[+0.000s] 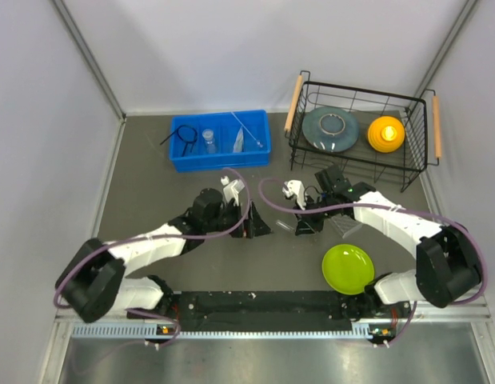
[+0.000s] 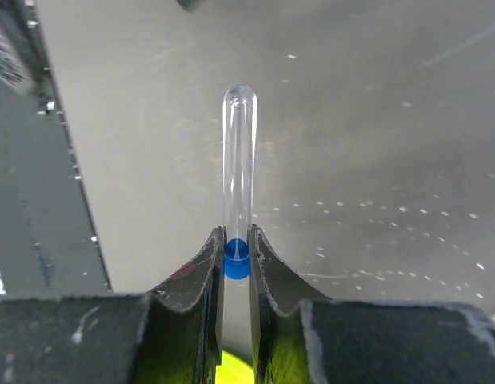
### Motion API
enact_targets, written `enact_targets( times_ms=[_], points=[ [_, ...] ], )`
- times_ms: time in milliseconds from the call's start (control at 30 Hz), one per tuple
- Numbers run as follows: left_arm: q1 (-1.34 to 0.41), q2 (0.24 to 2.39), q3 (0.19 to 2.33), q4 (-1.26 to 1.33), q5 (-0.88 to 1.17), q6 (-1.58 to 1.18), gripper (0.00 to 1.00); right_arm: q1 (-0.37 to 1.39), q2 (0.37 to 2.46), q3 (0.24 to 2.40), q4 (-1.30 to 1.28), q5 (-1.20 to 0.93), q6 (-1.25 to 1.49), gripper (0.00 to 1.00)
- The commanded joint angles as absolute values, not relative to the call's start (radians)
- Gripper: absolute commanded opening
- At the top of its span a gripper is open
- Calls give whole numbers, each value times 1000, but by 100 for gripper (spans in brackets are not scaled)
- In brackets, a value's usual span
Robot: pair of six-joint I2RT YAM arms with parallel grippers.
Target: Organize the chemistry lab equipment
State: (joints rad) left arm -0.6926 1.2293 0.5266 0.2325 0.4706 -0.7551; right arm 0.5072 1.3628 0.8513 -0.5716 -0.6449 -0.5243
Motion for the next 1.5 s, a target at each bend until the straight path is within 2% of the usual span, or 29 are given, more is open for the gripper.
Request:
enact_targets(
  times_ms=[0,67,100,167,233,267,400,600,933,1033,1200,1333,1367,1400,1433,1467],
  points=[
    [-672,1401,528,597,727,-1006,96,505,1347,861,-641,-828,-618,7],
    [-670,1475,528,723,779,-1160,90,514,1344,861,-650,-845,-635,7],
    [-672,1549,523,909,819,-1219,88,517,1341,859,-653,-851,-641,7],
    [-670,1630,503,1116,841,-1396,77,518,1339,859,-657,-856,-647,7],
    [-672,1748,503,1341,865,-1498,71,520,1335,861,-661,-856,-650,7],
    [-672,1787,508,1397,871,-1581,70,522,1333,861,-661,-856,-653,7],
    [-673,1957,491,1665,861,-1729,51,520,1336,858,-661,-850,-657,8],
    [-673,1970,477,1651,862,-1715,48,528,1350,862,-663,-835,-660,8],
    [-675,1901,489,1483,871,-1614,43,535,1370,865,-663,-810,-660,8],
    [-678,1898,489,1488,871,-1612,38,535,1370,865,-663,-808,-660,8],
    [-683,1913,494,1537,871,-1628,15,537,1370,868,-663,-807,-657,9],
    [-683,1922,491,1591,864,-1646,6,537,1367,873,-664,-810,-649,11],
    [-683,1918,488,1606,859,-1643,5,535,1365,879,-667,-811,-646,13],
    [-683,1913,485,1614,854,-1643,4,535,1364,882,-672,-811,-643,20],
    [-683,1911,477,1621,848,-1638,3,535,1362,890,-678,-815,-632,27],
    [-683,1899,473,1631,829,-1637,3,532,1356,902,-686,-821,-629,39]
  ],
)
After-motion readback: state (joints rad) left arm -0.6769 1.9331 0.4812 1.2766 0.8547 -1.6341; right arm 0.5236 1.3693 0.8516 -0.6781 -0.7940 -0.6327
